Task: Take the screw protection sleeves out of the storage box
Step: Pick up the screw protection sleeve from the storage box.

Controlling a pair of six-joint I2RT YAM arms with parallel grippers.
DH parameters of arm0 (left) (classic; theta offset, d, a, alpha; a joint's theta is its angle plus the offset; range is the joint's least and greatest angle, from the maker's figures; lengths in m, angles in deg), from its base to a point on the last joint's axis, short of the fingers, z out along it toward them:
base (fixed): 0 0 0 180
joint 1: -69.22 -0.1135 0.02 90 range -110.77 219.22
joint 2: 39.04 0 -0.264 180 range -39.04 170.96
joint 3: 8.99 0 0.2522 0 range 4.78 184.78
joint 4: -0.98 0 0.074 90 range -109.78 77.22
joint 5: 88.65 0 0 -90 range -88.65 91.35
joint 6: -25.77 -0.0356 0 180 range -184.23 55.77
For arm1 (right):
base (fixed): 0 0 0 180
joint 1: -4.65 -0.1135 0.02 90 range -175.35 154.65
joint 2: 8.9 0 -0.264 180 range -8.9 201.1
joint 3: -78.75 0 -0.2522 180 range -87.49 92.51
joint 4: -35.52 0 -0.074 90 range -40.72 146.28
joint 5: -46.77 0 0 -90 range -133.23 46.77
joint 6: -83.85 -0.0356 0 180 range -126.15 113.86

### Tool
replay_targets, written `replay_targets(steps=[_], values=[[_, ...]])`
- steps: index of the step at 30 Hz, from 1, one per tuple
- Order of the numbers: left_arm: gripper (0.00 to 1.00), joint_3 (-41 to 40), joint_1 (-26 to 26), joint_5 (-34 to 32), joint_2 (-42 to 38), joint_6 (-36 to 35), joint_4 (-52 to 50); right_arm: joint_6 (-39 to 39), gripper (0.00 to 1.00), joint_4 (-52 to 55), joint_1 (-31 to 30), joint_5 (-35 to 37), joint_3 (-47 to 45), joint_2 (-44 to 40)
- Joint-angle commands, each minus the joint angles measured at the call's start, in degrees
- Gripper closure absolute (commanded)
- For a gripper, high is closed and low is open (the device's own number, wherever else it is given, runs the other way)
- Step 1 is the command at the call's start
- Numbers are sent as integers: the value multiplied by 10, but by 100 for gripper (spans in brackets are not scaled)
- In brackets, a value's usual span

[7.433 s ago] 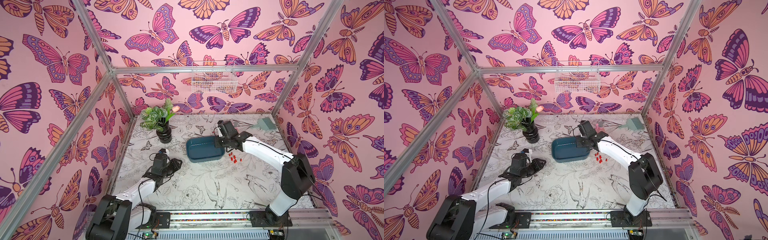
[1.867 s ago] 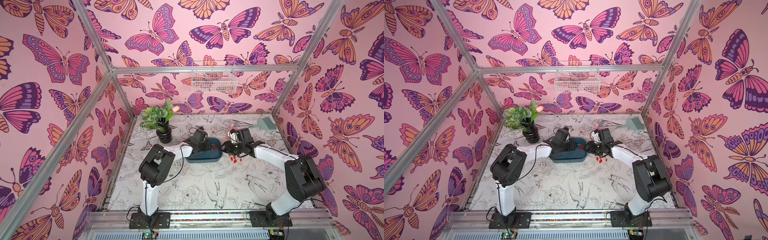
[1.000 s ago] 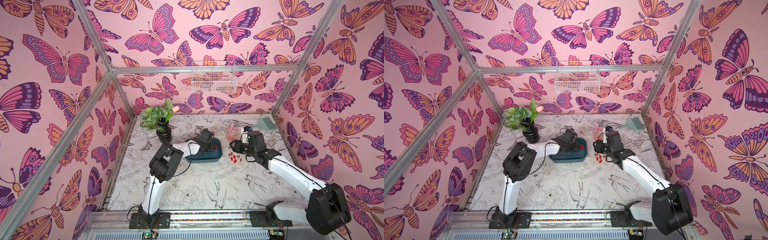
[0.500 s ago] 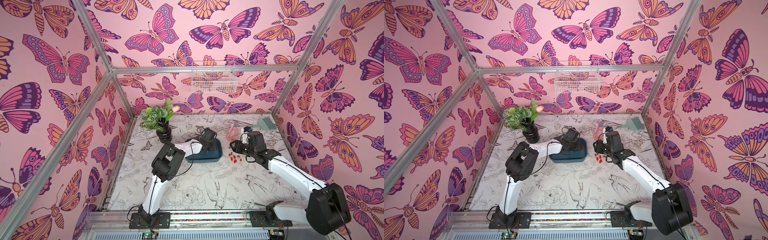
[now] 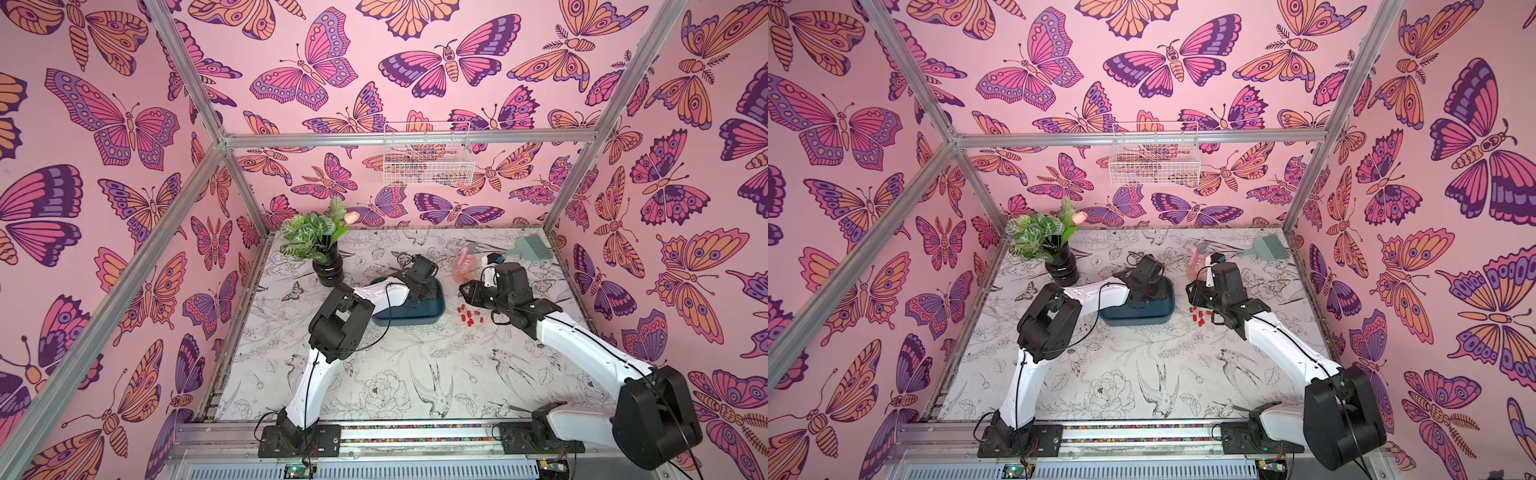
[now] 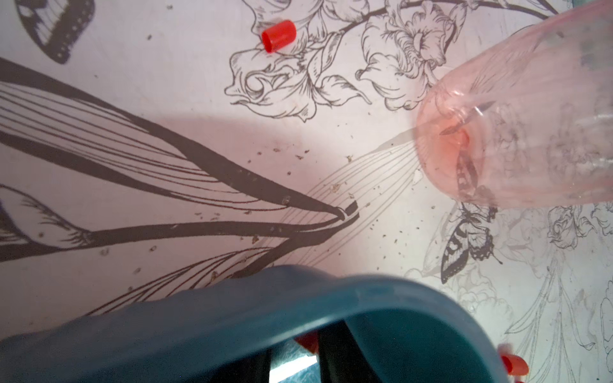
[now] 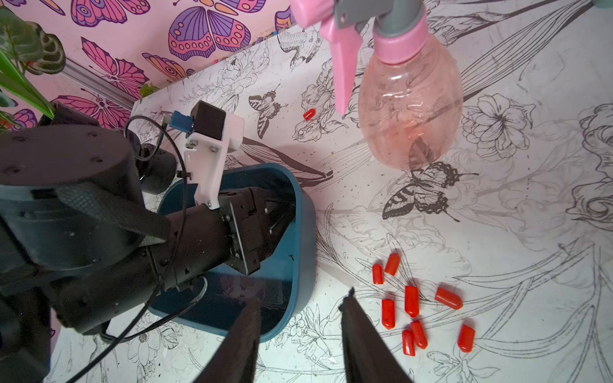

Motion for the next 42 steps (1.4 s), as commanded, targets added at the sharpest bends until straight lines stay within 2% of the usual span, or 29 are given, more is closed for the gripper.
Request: replay_targets(steps=[1, 20, 29, 42], values=[[73, 8, 1, -21, 26, 5, -32, 5, 57, -8, 3, -9, -2, -1], [91, 19, 1, -25, 36, 13, -56, 1, 57, -15, 3, -19, -5, -1], [94, 3, 2, -27, 17, 3, -55, -1, 58, -22, 3, -13, -14, -14], [94, -64, 12, -12, -41, -3, -38, -2, 58, -35, 8, -12, -19, -7]])
